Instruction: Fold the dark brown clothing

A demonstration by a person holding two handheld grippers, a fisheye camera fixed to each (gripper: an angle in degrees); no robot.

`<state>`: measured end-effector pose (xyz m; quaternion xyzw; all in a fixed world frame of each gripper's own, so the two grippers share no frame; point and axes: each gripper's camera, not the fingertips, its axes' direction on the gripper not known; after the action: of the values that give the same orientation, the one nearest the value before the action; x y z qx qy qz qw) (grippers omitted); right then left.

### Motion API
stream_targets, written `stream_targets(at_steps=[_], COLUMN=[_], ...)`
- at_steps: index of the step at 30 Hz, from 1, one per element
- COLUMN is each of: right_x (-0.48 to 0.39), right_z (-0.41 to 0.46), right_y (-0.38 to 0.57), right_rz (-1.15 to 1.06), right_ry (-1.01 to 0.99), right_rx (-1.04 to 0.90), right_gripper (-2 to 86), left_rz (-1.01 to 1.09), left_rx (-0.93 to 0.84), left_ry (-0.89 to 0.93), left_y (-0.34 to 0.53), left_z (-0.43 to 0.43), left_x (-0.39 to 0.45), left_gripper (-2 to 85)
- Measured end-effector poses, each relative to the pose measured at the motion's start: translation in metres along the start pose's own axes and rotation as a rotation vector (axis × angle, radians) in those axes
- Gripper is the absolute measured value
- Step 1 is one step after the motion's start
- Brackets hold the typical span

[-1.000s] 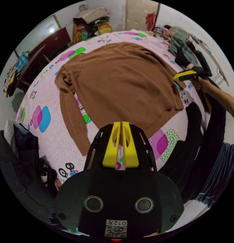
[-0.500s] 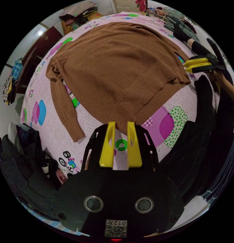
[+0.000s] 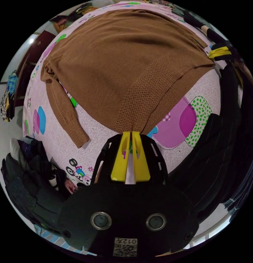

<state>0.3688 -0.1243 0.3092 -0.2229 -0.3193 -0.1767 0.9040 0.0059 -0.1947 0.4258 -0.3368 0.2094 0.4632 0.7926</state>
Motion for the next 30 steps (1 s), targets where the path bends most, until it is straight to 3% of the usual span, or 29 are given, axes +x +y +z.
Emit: stream_targets(at_steps=[4,11,19,25,30], right_x=[0.015,0.040,0.071,0.112,0.149], right_z=[-0.004,-0.009,-0.041,-0.059,-0.057], right_y=[0.012,0.025,0.034,-0.015,-0.051], right_rz=[0.016,0.088,0.142,0.254,0.372], right_ry=[0.018,-0.139,-0.119,-0.063,-0.083], right_rx=[0.007,0.091,0.174,0.282,0.263], right_gripper=[-1.0,-0.9,-0.6,-0.8,-0.9], left_rz=[0.025,0.004,-0.077,-0.093,0.011], left_rx=[-0.008,0.002,0.126,0.289,0.233], left_ry=[-0.024,0.021,0.069,0.062,0.117], left_y=[0.002,0.001,0.033,-0.019,-0.065], left_z=[0.011,0.025,0.006,-0.009,0.014], left_x=[0.007,0.009,-0.006,0.011,0.049], left_gripper=[-0.1,0.0,0.1,0.0,0.0])
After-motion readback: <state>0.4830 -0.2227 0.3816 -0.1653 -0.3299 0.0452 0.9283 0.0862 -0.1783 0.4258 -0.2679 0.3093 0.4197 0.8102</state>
